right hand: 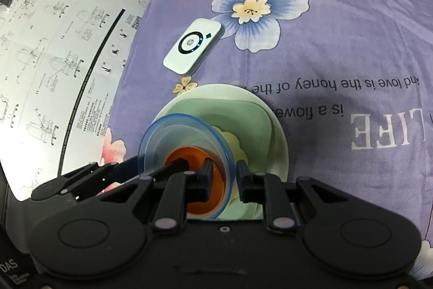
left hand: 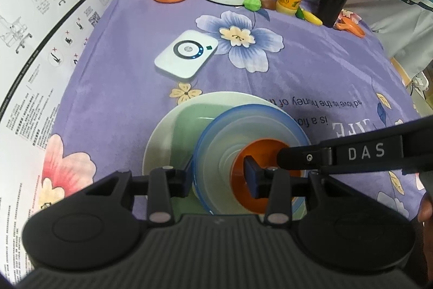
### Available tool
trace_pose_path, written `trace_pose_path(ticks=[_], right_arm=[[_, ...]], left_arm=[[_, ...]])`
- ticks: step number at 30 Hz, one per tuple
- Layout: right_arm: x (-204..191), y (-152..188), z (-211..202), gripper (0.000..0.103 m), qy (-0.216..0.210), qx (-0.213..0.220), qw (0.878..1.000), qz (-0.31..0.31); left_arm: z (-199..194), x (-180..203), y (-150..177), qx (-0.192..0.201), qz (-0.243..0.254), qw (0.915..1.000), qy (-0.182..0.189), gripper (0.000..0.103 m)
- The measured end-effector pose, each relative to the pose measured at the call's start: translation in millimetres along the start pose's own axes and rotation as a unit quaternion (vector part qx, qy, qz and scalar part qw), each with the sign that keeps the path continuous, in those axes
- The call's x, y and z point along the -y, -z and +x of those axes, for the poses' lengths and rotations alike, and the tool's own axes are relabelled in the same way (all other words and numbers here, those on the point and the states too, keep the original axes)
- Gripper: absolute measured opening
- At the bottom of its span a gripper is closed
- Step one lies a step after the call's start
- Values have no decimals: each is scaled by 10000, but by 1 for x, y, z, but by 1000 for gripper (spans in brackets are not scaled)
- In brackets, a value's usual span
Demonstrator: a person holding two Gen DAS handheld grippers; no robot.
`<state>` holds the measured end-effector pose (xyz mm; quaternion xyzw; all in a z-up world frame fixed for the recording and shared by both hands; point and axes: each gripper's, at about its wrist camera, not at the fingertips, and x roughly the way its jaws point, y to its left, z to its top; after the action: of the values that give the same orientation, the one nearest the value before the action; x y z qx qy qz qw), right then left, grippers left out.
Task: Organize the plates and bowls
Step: 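Carry the nested bowls over the stacked plates and lower them on top, then open both grippers and withdraw from the bowls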
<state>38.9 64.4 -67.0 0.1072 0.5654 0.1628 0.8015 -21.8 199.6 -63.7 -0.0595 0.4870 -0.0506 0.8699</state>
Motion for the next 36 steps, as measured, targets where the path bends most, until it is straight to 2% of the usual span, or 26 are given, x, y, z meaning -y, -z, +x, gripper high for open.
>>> trace_pose_path(ticks=[4,17,19,22,23,24,26,28,30,33,36], right_arm=[[1,-2,6,19,35,-27,10000,-25],[0,-6,9,20,73,67,9998,-194],[1,-5,8,21,80,101,9997,-219],[0,-4,1,24,83,205,9994,-267],[0,-3,-3,26,81,281,9991,-295],[1,-3,-7,31,75,351,9988,-324],[2,-2,-17,44,63,508,9980,-370],[4,-1,-27,74,8,654,9971,-391],[6,2,-41,87,-39,864,9953,-436],[10,9,-58,101,-98,1071,9928,-519],[17,18,-73,103,-142,1252,9904,-562]], left_arm=[[5,-1,-1,-2,-4,10000,-15,39],[7,-5,-1,112,8,9999,-43,52],[5,-5,0,163,17,9998,-71,56],[-4,-3,2,323,75,9993,-156,71],[-8,-2,2,400,111,9990,-192,80],[-12,0,3,500,151,9984,-234,91],[-22,3,4,699,209,9969,-301,103],[-33,5,5,871,252,9954,-302,103],[-41,5,7,959,295,9946,-257,103],[-51,6,12,1033,355,9936,-283,103],[-62,6,21,1116,404,9925,-299,103]])
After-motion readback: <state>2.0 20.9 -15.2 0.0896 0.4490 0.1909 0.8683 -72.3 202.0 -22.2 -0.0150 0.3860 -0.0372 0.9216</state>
